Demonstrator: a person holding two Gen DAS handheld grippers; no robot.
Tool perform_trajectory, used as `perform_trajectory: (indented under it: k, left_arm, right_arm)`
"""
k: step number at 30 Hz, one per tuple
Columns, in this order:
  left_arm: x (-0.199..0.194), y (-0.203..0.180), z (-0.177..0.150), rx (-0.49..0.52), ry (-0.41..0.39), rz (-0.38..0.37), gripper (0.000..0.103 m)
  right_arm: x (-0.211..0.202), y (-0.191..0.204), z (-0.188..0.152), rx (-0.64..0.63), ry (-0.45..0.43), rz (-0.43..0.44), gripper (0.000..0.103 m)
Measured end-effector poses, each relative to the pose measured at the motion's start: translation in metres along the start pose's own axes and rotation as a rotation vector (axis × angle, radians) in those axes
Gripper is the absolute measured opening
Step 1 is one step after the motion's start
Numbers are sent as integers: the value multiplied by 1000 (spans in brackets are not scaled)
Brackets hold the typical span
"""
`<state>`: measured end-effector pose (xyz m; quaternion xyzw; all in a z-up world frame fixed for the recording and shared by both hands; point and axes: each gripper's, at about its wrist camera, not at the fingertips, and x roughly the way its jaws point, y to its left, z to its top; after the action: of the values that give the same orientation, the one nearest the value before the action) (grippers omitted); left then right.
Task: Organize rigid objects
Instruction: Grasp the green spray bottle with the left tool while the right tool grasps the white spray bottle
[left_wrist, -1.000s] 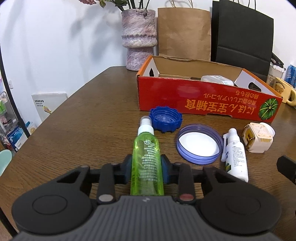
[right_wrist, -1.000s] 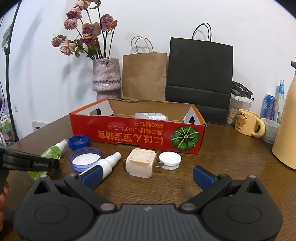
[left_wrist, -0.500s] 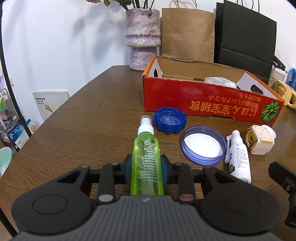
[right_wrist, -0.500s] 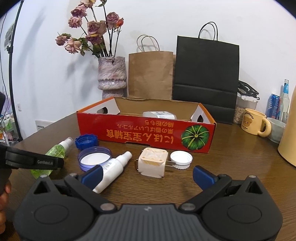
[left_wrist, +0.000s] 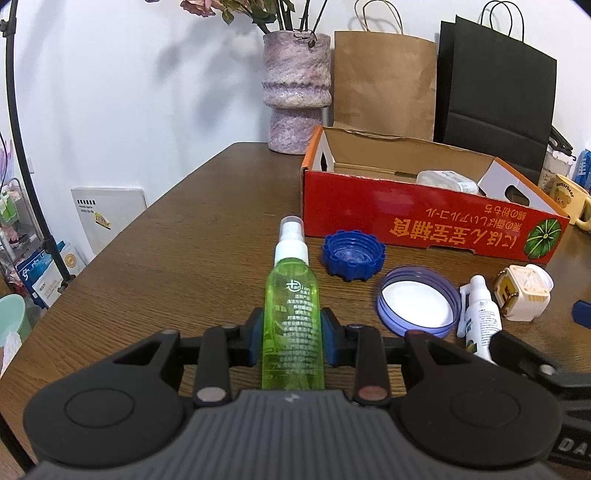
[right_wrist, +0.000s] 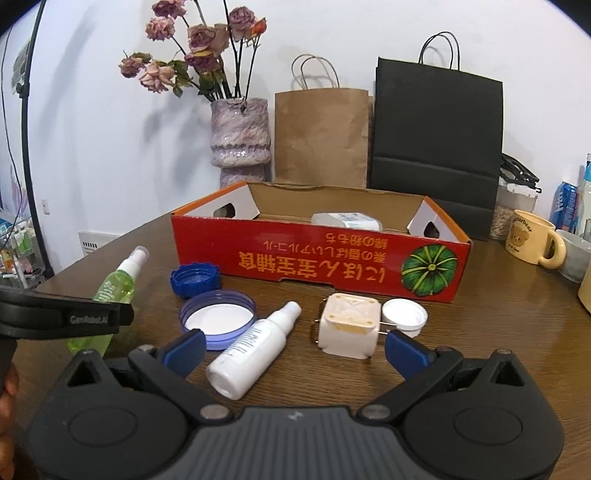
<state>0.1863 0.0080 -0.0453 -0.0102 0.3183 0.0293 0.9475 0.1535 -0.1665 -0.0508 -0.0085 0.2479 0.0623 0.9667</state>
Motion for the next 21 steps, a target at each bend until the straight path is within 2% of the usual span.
perform_trajectory:
  k: [6,12,18,20,21]
  left_arm:
    - [-3,6,1,-12,-16,-2,33]
    - [-5,10,2,-18,-27,-2,32]
    - [-5,12,2,-23,-23,-8,33]
    - [-5,13,3,-25,-22,-8,33]
    - [-5,13,3,-26,-22,-9,33]
  right_arm:
    - [13,4,4,13,33,-2,101]
    - [27,8,6,21,81,-2,86]
    - [38,11,7,40,122,12,61]
    - [41,12,7,42,136,18,46]
    - [41,12,7,41,141,18,42]
